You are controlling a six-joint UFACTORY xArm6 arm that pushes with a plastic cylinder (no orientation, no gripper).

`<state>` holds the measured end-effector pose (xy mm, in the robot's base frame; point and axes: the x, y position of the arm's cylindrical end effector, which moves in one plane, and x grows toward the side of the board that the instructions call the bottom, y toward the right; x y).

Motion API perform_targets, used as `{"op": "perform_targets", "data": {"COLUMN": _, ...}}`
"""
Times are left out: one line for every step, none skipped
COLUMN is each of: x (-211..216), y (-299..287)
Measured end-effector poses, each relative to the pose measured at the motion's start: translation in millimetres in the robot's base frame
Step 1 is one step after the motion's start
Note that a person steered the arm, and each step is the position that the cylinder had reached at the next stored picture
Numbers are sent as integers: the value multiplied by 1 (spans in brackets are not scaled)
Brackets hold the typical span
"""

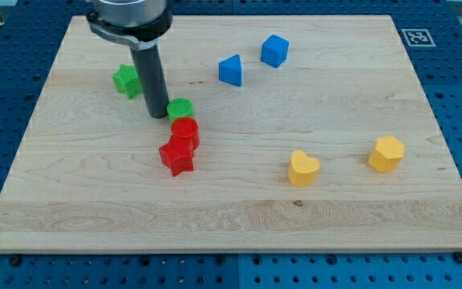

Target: Place the green star above the green circle

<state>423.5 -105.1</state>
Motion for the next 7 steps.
{"op": "perform_targets", "data": {"x": 0, "y": 7}}
{"op": "perform_targets", "data": {"x": 0, "y": 7}}
{"op": "perform_targets", "data": {"x": 4, "y": -24}}
{"op": "perform_targets", "data": {"x": 5, "y": -73}}
{"op": "perform_targets", "data": {"x": 5, "y": -73}}
{"op": "perform_targets", "data": {"x": 5, "y": -73}}
{"op": "perform_targets", "data": {"x": 5, "y": -92}}
